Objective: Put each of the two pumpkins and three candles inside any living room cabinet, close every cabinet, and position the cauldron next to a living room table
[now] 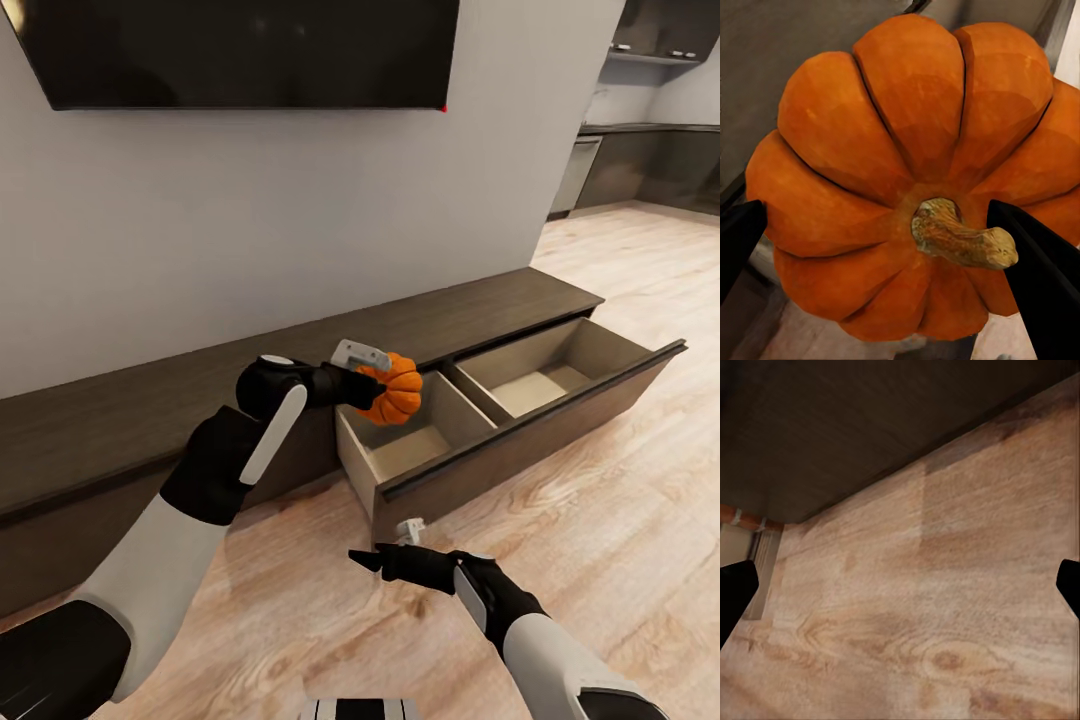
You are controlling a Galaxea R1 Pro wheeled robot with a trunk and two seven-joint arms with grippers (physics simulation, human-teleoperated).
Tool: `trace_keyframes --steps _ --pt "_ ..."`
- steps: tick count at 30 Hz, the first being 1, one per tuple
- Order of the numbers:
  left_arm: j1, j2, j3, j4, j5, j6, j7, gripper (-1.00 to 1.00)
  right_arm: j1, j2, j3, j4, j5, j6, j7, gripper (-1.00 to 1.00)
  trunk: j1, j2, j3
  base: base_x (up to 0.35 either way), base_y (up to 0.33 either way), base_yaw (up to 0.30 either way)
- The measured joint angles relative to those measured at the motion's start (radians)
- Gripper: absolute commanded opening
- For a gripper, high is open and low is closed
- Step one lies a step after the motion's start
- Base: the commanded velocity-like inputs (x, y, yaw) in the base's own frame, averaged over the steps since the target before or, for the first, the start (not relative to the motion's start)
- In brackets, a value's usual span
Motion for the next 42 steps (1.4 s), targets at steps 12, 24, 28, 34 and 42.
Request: trace_keyframes --steps 12,24,28,34,42 --pt "0.000 0.001 -0.019 0.000 0.003 0.001 0.000 -1.00 0.000 0.000 0.213 0.001 0.079 -0.043 0.329 1.00 0.001 0.000 0.000 0.039 0.000 0.000" --pt "0.000 0.000 -0.023 0.002 0.005 0.000 0.002 -1.00 0.000 0.070 0.466 0.027 0.087 -0.158 0.441 1.00 0.001 0.000 0.000 0.000 0.000 0.000" --pt "0.000 -0.001 -0.039 0.003 0.006 0.000 0.002 -1.00 0.000 0.070 0.466 0.036 0.038 -0.131 0.438 1.00 0.001 0.000 0.000 0.000 0.000 0.000" --pt "0.000 -0.001 -0.049 0.003 0.006 -0.001 0.002 -1.00 0.000 0.070 0.458 0.021 -0.119 -0.083 0.440 1.00 0.001 0.000 0.000 0.000 0.000 0.000" --pt "0.000 -0.002 -0.050 0.003 0.003 0.001 0.002 -1.00 0.001 0.070 0.466 -0.029 -0.179 -0.037 0.443 1.00 0.000 0.000 0.000 0.069 0.000 0.000"
